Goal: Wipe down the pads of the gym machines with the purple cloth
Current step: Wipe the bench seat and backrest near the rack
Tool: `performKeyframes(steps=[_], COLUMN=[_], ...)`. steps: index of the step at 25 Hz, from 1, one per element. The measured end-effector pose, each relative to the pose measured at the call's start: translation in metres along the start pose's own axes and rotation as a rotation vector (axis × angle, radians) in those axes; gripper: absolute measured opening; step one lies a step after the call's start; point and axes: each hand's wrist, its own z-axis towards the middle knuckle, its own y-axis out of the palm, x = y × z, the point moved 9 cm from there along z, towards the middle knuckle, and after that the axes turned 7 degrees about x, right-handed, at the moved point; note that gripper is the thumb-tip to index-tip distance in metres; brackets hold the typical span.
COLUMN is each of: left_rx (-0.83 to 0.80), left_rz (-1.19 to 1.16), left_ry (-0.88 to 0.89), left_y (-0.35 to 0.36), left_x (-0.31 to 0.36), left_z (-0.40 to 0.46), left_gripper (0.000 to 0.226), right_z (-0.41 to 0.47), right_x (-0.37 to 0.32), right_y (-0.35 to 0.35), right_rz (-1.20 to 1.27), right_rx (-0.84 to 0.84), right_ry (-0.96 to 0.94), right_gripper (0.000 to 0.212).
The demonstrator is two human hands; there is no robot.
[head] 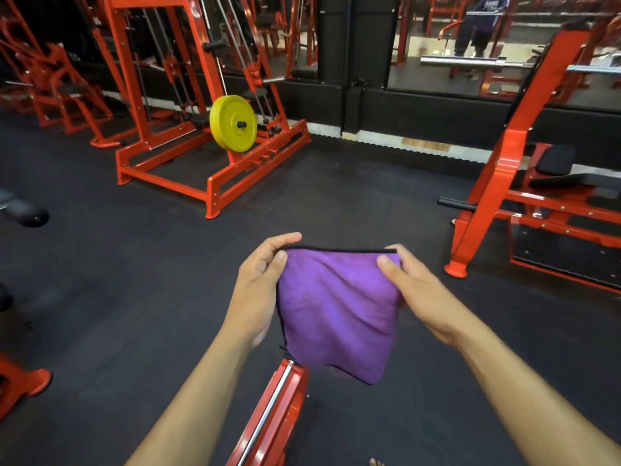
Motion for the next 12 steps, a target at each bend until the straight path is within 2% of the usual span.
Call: performKeyframes(steps=[1,3,6,8,10,12], left_rx=[0.031,0.045,-0.21,-0.338,-0.245,-0.125], left_rz=[-0.034,-0.149,-0.138,-0.14,-0.193,-0.171], left_ry=[-0.022,-0.139,-0.538,-0.683,-0.72,-0.763], left_y=[-0.002,-0.01,0.003,0.014,0.021,0.023], left_x=[-0.004,-0.031,-0.114,-0.15,-0.166,-0.18], left_z=[0.003,-0.003,-0.053,-0.089,-0.101,-0.111], left_gripper=[0.037,0.035,0.063,0.066,0.051,0.036], right_z=[0.0,-0.005,-0.005,-0.005,-0.018,-0.06], right_x=[0.009,0.018,0.019,0.037,0.089,0.151], right_y=[0.012,0.024,0.024,0.017,0.012,0.026], right_rz=[0.076,0.175,0.198,0.237,0.344,0.45], right_rx=[-0.07,-0.123,-0.034,0.09,0.114,-0.066], right_ry=[0.062,0.101,0.076,0.125,0.339,0.639], right_gripper=[0.031,0.012,0.009,0.012,0.025,0.043])
